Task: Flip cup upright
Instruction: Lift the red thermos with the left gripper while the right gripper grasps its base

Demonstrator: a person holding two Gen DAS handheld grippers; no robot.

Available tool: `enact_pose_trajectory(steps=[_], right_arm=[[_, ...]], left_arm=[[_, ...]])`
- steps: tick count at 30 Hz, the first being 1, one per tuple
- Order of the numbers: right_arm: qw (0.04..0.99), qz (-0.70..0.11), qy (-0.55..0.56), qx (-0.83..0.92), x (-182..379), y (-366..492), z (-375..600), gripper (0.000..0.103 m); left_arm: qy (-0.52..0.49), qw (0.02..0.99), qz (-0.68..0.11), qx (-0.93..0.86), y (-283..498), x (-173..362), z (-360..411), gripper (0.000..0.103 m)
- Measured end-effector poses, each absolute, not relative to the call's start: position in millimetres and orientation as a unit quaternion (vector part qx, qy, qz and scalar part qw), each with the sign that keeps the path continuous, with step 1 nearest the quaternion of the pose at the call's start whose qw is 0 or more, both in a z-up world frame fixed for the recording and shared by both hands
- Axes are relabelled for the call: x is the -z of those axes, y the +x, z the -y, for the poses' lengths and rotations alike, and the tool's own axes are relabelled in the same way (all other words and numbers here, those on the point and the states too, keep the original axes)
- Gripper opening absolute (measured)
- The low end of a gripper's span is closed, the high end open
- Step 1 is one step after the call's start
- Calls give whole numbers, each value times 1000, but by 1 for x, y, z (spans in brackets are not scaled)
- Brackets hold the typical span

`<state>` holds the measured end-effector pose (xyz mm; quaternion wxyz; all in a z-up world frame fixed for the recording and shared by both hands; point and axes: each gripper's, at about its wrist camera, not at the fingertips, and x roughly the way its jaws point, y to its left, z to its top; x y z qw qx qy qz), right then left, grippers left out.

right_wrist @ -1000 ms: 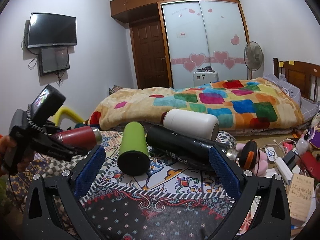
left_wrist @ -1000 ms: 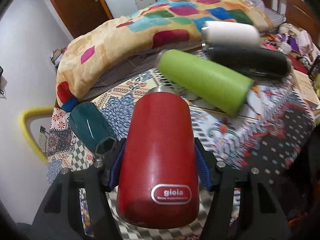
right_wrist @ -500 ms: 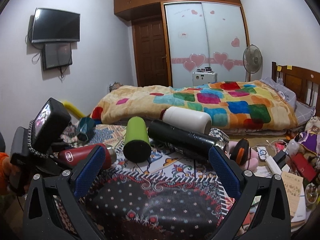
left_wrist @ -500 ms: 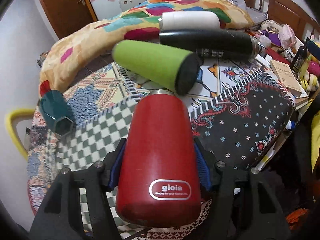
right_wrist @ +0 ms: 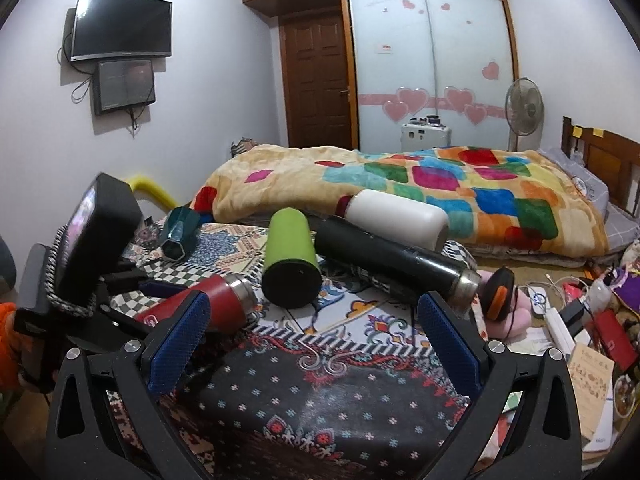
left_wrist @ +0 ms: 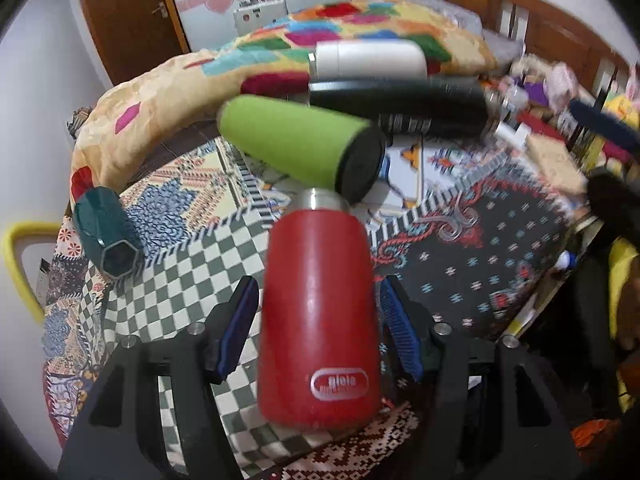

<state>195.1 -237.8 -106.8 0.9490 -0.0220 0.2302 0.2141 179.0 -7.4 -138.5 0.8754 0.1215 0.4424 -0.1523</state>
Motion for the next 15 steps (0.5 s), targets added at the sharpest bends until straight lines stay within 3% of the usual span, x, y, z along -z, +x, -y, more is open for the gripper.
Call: enact_pose_trajectory(steps=[3,5,10,15], right_arm=[[946,-229,-33,-226,103,198,228,103],[942,-235,-42,-237,104,202,219,103],[913,-286,-52,-288,118,219,182,102],[866,-368,-52,-333,140,243,145,84]], left_arm=[[98,896,-412,132,168,117,-19,63],[93,907,-398,106,165,112,-42,69],[80,898,-428,61,174,140,-87,70],[69,899,-426,70,171,155,-97,69]])
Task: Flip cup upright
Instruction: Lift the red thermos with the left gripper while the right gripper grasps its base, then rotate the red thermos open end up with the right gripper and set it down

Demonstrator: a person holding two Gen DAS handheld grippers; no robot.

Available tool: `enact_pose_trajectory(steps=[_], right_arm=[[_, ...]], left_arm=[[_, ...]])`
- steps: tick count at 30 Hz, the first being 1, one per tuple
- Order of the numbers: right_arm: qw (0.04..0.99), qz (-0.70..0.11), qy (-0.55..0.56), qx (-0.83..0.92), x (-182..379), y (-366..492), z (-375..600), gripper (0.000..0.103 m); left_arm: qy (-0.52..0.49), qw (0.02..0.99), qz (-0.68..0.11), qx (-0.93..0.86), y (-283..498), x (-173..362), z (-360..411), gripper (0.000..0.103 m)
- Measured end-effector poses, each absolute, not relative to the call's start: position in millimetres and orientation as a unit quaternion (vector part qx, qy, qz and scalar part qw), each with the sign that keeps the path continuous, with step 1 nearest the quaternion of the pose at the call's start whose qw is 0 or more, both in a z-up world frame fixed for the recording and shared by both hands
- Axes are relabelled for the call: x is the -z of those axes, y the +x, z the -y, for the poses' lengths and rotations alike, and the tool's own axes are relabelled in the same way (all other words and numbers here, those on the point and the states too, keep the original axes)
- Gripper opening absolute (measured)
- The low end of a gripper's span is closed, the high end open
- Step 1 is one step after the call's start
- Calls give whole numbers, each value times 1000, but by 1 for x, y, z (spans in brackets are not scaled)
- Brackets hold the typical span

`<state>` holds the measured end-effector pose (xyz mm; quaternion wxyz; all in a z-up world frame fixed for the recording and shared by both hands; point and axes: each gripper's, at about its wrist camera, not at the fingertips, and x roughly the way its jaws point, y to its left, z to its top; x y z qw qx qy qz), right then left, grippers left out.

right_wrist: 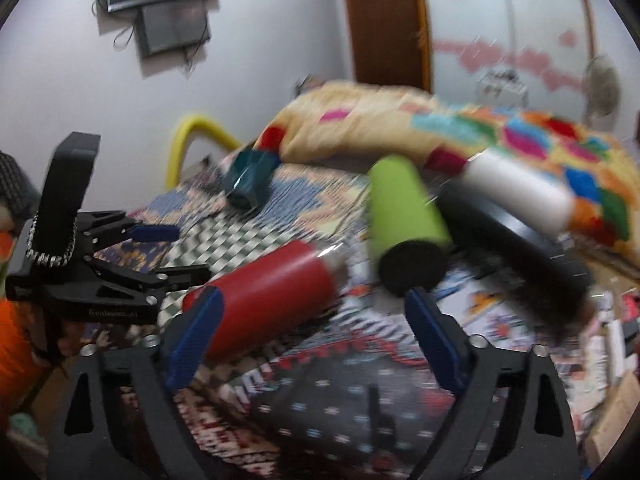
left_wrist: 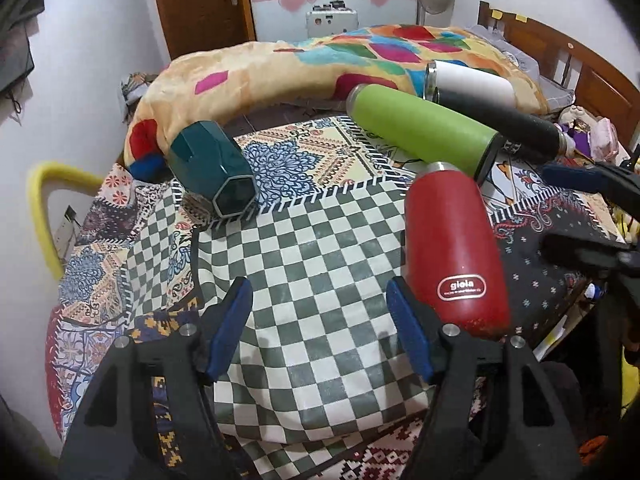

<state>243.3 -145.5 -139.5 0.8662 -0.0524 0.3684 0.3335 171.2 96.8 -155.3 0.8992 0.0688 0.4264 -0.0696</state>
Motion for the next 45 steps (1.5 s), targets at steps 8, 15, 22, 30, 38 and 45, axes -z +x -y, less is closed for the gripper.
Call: enact_pose_trajectory(steps=[8,15,22,30,38,45], right_arm=[[823,-445,-57,-349,148,267,116,81],[787,-512,-72,-337,161,287,97,83],[748,-565,-55,-344,180,305,89,75],[759,-537,-24,-366,169,302,102,59],[804,-463,-18,-374,139,281,127,59],[856,-369,-79,-352,116,253,129,59]], left_arm=[[47,906,-410,92,159,158,-102,69],[40,908,-398,122,148,160,-86,69],[38,908,-402,113,145,164,-90,69],[8,917,-394,66,145,155,-118,69],[2,924,-378,57,147,141,-117,70],[-14,928,-368,57,151,135,-115,70]])
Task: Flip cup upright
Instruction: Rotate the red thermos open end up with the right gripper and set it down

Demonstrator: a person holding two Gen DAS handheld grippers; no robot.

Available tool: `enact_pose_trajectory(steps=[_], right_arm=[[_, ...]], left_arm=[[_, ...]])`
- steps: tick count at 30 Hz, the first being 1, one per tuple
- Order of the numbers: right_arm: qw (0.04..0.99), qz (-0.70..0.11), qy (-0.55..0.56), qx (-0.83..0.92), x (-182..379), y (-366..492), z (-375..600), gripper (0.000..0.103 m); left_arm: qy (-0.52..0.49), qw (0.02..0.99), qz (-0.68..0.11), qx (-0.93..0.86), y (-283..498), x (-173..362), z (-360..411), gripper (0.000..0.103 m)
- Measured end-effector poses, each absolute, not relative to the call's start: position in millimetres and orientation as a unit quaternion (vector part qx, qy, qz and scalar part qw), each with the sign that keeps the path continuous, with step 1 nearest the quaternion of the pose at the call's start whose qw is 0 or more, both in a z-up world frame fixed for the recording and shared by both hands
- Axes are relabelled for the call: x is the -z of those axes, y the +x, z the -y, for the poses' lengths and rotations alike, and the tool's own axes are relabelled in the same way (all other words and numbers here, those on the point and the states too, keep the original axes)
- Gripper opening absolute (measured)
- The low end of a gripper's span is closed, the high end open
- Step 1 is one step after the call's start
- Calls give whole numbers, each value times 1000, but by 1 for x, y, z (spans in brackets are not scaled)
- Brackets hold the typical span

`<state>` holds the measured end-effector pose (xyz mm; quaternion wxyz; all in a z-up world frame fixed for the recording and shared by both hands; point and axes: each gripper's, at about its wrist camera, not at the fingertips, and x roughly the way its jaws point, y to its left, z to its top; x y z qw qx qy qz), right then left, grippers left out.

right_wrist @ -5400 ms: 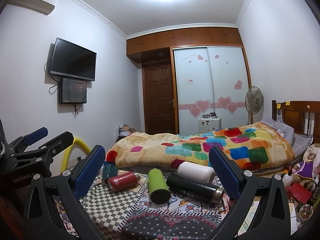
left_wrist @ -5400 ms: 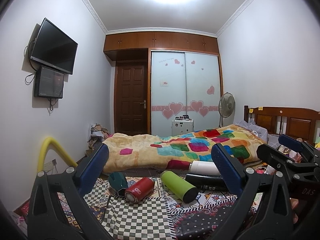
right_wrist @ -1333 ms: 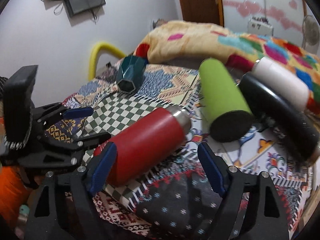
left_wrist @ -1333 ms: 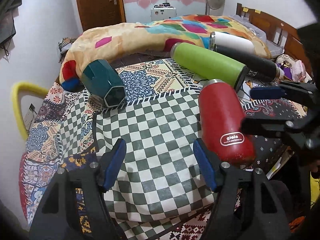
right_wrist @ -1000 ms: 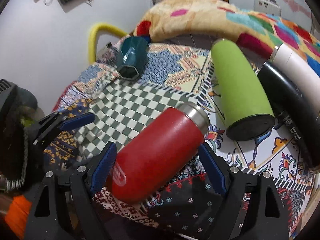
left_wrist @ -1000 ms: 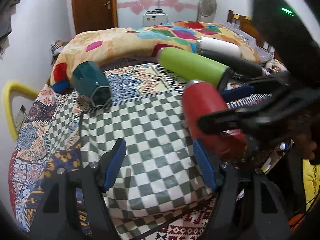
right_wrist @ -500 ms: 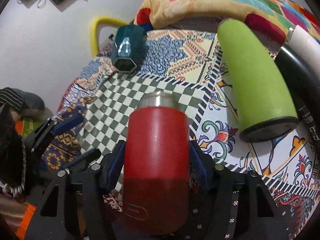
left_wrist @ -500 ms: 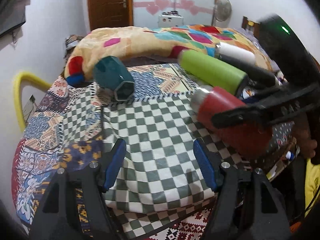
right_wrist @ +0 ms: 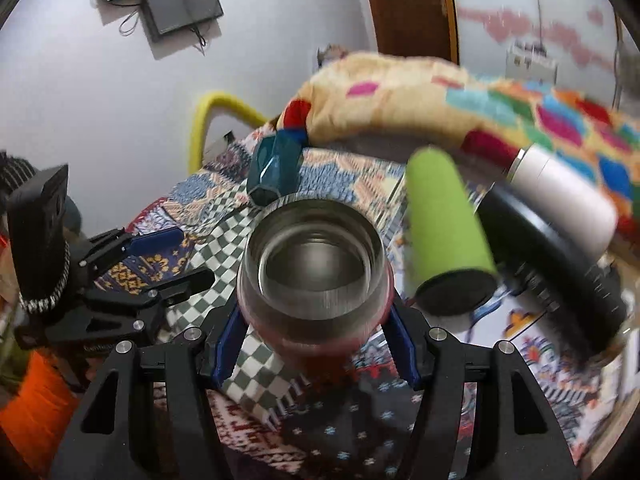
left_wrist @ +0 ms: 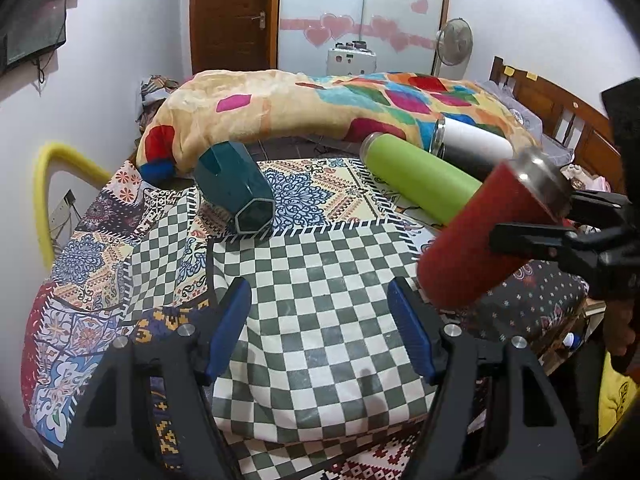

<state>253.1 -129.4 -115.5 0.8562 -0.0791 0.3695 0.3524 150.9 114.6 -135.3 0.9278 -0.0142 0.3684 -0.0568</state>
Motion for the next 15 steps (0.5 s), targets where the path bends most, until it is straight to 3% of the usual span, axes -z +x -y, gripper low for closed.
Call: enact_pose_trajectory(steps=[7,15], right_arm=[[866,-329,-133,-351,110,241,119,59],[851,-357,-146,-356,128,247,115,59]], left_arm=[[-21,932,-358,58,149,130,-112,71],[-23,942,-331,50,140,120,-111,79]])
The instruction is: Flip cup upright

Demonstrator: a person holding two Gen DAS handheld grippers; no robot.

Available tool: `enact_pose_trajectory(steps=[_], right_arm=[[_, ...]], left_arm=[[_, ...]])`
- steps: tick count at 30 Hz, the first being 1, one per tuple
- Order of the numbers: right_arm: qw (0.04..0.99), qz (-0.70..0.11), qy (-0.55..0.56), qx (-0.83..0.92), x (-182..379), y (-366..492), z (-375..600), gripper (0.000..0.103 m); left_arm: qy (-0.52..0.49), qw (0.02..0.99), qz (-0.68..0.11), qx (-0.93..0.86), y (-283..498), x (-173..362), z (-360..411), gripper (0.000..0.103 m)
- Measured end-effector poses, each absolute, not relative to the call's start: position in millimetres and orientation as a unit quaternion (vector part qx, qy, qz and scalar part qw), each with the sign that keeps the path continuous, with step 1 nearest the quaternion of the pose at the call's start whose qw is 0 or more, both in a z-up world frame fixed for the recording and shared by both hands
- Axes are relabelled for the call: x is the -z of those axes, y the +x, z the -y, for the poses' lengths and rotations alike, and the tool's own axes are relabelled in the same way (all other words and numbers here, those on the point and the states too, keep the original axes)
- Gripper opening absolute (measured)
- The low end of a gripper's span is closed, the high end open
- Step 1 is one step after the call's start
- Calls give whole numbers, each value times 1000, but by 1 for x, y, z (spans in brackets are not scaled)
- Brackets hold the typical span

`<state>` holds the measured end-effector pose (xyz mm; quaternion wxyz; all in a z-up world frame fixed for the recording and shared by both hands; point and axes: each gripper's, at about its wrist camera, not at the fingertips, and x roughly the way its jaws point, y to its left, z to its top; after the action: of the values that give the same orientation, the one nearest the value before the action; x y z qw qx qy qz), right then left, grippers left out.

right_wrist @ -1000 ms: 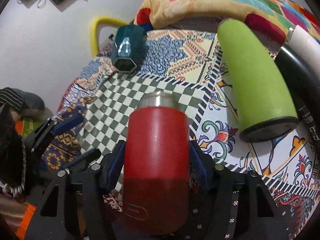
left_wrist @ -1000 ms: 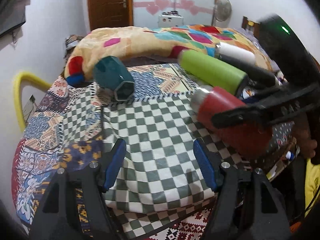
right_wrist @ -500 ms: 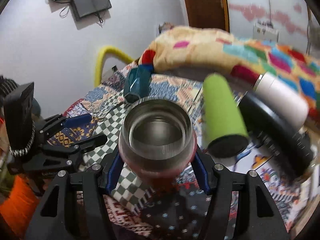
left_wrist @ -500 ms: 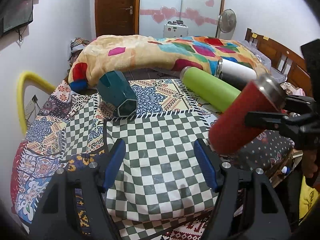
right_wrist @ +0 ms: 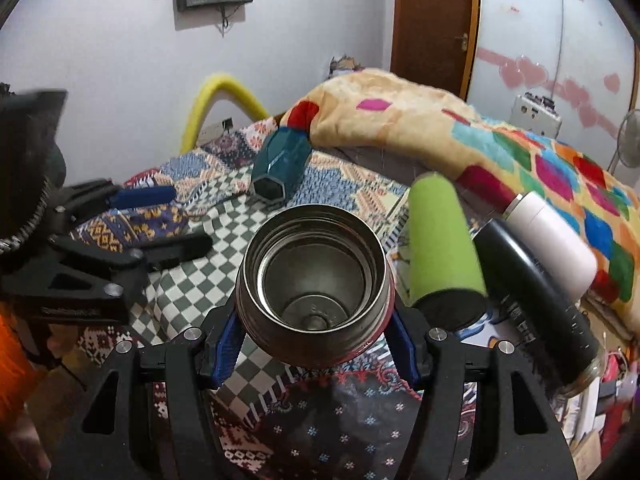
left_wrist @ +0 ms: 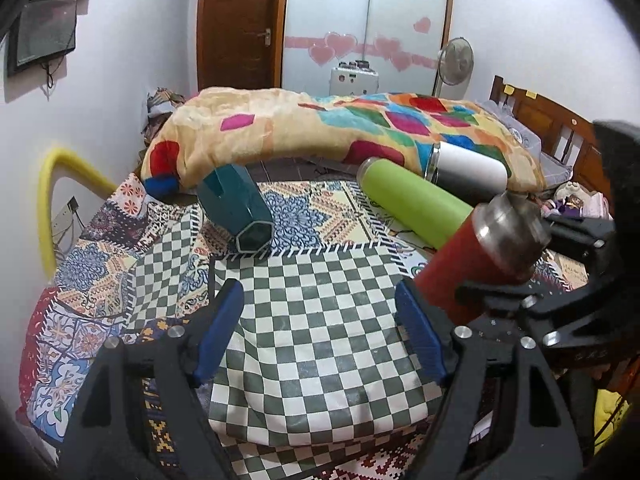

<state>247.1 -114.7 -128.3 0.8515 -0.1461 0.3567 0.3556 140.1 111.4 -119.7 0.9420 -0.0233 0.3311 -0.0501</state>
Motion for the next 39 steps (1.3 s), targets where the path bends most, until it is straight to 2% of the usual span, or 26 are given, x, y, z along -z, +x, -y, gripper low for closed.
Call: enact_pose_trajectory(steps=[5,14,17,24,32,39], right_arm=[[854,-356,-135,-355,130,253,111,59],[854,-364,-102,-356,139,254,107,61],[858,-365,-103,-347,138,249,110,66],[891,-294,-104,-330,99,204,142,70],[937,-170,-33,-305,25,137,197,76],[954,-94,26,-283,-8,89,226,76]], left_arm=[[-16,947,-318,47,136,115,-109,84],[-17,952,-302,37,129,108,-110,84],[-17,956,-292,33,123,102,-109,84],[-28,968,-247,40,96,70,-96,85],[-16,987,-153,39,37,19,-66,85],[-7,996,-85,24,-19,-16,-45,85]])
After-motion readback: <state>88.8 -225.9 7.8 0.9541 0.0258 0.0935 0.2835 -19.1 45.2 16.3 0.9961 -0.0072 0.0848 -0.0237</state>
